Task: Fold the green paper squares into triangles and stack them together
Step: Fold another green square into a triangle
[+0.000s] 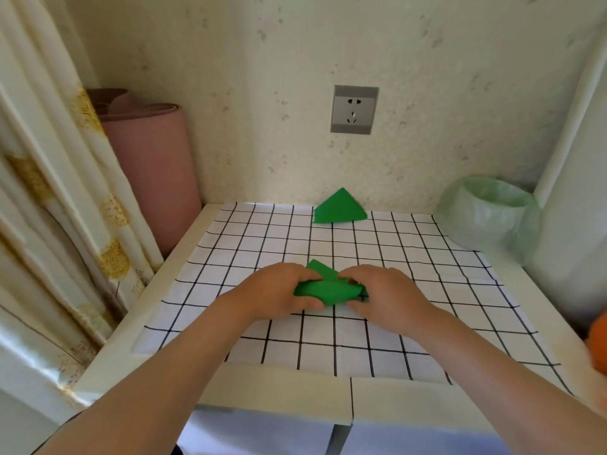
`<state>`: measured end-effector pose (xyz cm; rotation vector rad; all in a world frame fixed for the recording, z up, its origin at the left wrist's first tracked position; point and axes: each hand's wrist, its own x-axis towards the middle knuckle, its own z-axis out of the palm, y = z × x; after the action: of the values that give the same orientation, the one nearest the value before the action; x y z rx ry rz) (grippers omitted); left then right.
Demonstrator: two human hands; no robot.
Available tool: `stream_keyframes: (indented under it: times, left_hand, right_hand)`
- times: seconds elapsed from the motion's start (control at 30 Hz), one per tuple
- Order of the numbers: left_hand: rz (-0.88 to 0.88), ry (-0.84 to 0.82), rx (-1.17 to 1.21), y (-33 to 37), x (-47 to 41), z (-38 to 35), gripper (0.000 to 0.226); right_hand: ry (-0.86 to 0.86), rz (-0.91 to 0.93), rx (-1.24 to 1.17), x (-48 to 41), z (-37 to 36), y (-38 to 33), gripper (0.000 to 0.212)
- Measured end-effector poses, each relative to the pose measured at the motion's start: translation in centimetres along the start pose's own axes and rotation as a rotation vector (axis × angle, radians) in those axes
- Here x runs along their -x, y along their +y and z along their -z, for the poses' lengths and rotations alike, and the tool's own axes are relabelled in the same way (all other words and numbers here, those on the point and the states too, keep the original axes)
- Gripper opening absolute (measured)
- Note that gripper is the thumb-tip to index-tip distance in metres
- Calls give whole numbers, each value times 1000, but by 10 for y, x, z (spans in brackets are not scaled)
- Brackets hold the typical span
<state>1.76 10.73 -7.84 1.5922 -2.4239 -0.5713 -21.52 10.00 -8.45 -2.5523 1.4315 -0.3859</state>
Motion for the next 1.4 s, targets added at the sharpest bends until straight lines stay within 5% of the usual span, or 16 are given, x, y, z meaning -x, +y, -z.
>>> stream_keyframes:
  times: [0.3,0.47,0.67,0.73,0.87,0.97,1.1,1.2,1.4]
  left_hand:
    - [-3,-53,76,17,-4,-1,80]
    - [-162,50,121,24,-10,-7,16]
    - [-41,65,121,19,-14,-11,7]
    - [-31,64,159,18,-15,-12,16]
    - [24,-72,189,20,-13,-13,86]
    - [96,-207,74,19,-9,-13,106]
    - [230,-262,-250,5,-6,-8,115]
    - [311,-267,-315,-7,-4,2,102]
    - [-55,-50,36,26,0,5,70]
  right_hand:
    - [108,55,177,1,20,20,16]
    - [50,-34,327,4,29,19,41]
    - [-149,-12,42,13,24,30,48]
    - [-167,-14,24,15,22,31,46]
    - [-77,-6,141,18,25,33,27]
    - [17,-37,208,20,28,37,27]
    - [-13,-71,234,23,28,39,28]
    - [-49,-50,222,24,23,38,27]
    - [-132,-21,157,22,19,33,31]
